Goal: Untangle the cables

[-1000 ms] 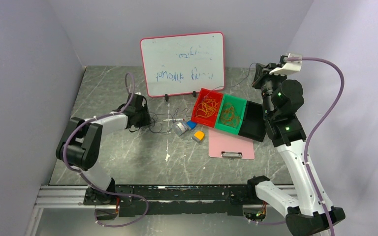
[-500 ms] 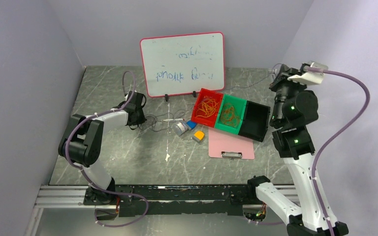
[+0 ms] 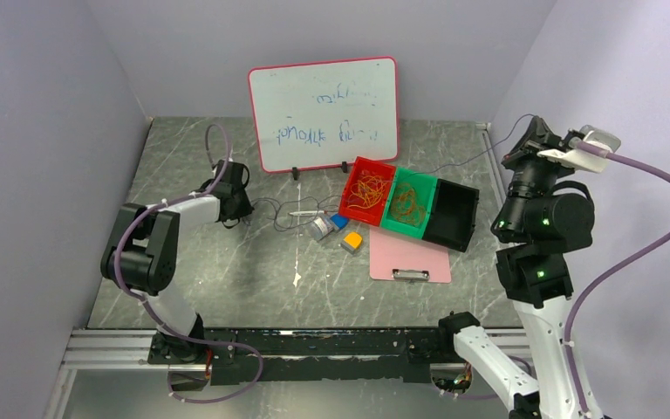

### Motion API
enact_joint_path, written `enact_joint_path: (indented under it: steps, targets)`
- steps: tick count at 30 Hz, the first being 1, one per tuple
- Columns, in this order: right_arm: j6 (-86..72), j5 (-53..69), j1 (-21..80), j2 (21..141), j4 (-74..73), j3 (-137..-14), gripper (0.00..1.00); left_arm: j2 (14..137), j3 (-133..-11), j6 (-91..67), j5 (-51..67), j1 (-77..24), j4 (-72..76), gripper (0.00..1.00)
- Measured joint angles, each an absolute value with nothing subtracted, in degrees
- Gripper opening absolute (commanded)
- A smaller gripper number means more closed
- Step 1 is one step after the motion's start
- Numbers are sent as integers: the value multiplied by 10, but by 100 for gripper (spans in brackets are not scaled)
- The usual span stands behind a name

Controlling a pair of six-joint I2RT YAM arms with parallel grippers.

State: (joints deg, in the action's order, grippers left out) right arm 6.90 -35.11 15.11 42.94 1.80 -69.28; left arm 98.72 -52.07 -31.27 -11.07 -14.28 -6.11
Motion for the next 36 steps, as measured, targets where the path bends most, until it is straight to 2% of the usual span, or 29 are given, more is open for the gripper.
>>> enact_joint_path:
  steps: [4,10,15,20,26,36]
  targets:
    - [62,-319,151,442,12,-693,0,958,-502,-310,-87,-142,-68,50]
    - [47,-274,151,467,-9,-693,0,878,-502,-283,-45,-149,-68,61]
    - [34,-253,151,479,-21,-693,0,853,-528,-255,-7,-194,-43,65]
    - [21,-237,151,481,-29,-693,0,895,-563,-234,7,-240,-32,66]
    - [11,-224,151,491,-38,-693,0,965,-586,-234,-15,-265,-57,69]
    - [-2,-209,151,498,-46,-693,0,1006,-586,-236,-48,-279,-75,70]
